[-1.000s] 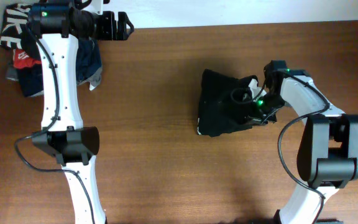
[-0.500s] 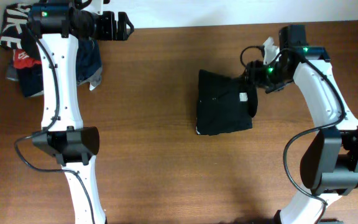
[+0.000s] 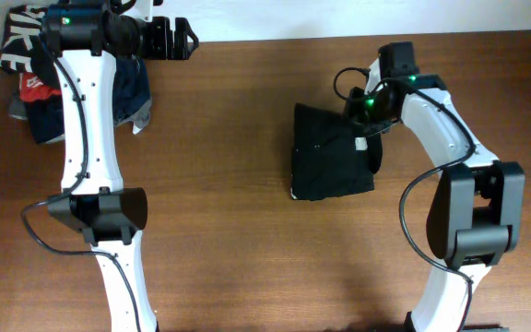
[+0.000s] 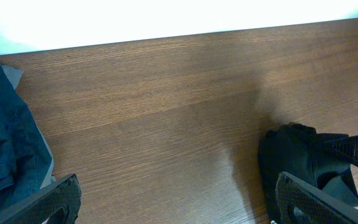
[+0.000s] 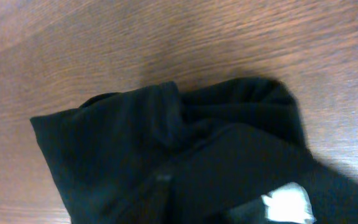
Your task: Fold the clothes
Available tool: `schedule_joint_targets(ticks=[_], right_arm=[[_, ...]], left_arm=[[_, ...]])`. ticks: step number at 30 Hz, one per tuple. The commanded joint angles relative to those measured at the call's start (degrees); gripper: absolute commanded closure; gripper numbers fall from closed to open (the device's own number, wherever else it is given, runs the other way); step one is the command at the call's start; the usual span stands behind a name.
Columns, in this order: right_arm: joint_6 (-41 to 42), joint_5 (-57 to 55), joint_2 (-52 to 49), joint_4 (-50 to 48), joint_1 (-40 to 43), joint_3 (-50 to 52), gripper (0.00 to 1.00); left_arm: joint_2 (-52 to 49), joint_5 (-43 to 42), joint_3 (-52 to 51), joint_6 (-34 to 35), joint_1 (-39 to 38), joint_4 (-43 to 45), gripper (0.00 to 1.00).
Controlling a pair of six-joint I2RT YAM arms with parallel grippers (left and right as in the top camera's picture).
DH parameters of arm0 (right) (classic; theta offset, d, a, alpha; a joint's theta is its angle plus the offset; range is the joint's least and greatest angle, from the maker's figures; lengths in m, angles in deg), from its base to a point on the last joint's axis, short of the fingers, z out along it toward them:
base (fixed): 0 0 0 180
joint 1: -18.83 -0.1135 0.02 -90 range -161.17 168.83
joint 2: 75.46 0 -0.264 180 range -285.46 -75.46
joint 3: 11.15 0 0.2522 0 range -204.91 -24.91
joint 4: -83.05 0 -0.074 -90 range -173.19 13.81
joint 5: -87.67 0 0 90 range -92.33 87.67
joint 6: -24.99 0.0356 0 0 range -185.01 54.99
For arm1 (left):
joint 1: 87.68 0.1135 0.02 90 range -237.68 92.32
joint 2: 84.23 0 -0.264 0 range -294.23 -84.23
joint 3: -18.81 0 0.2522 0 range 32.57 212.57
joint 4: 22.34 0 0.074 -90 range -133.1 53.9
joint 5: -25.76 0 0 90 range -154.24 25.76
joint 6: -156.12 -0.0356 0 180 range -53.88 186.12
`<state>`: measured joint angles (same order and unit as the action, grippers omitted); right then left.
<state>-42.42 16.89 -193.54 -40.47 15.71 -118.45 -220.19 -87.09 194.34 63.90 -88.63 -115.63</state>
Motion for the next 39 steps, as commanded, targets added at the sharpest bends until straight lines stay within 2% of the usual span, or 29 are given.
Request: schedule_joint_targets(ticks=[1, 10, 20, 26, 30, 34, 39], right_arm=[[2.27, -1.92, -0.13, -0.28, 0.79, -0.13, 0.96], [3.89, -5.99, -0.68, 1.73, 7.48, -0.2, 0.96], [4.0, -8.59, -6.49, 2.99, 8.39, 0.13, 0.94], [-0.02, -7.91, -4.26, 7.82, 10.82, -1.38, 0.71], [-4.57, -7.43, -0.5, 14.29, 12.44, -4.87, 0.42], [-6.34, -7.45, 3.98, 20.74, 13.33, -9.46, 0.23], [-6.29, -7.45, 8.55, 23.12, 15.21, -12.13, 0.12]], left_arm=[[0.98, 0.39, -0.44, -1.14, -0.11, -0.09, 0.01], [0.94, 0.42, -0.44, -1.18, -0.11, -0.07, 0.0], [0.92, 0.42, -1.84, -1.36, -0.13, -0.11, 0.01], [0.92, 0.42, -4.48, -1.36, -0.13, 0.44, 0.01], [0.92, 0.37, -5.95, -1.36, -0.17, 1.46, 0.01], [0.92, 0.13, -6.43, -2.25, -0.81, 1.95, 0.01], [0.92, 0.13, -6.45, -3.78, -3.06, 2.05, 0.0]])
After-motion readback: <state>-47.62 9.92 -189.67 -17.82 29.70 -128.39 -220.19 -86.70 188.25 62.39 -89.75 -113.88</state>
